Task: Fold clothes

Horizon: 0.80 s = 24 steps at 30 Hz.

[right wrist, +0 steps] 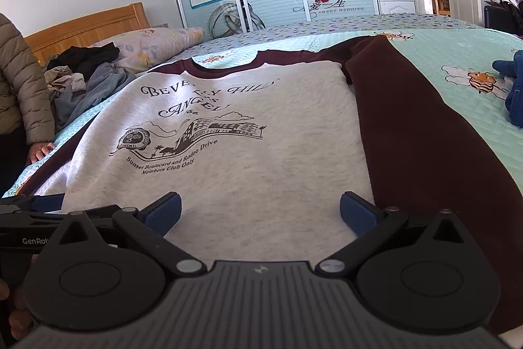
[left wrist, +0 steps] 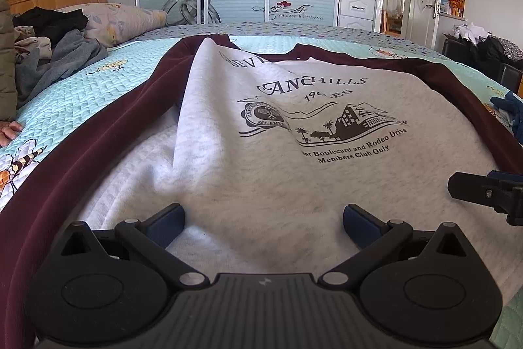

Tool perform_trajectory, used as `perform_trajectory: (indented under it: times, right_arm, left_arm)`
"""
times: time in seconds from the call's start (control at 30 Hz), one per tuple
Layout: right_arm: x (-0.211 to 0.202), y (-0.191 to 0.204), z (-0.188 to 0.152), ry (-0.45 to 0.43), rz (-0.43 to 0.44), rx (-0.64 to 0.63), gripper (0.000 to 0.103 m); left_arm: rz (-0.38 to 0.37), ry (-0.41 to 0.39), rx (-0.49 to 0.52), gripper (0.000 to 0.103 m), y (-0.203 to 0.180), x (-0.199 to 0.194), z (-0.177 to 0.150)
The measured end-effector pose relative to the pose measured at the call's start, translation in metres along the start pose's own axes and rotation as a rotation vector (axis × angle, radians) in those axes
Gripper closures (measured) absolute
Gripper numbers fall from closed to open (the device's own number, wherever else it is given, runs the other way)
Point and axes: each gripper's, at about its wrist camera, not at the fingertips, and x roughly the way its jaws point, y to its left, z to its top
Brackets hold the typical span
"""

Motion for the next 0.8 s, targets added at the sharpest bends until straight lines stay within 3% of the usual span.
perform_trajectory:
  times: [0.8]
  right_arm:
    - [-0.0025,0.0008,-0.0024,-0.002,-0.01,-0.01,0.0]
  left_arm:
    - [0.006,-0.006,0.001,0.0,-0.0011,-0.0025,-0.0019]
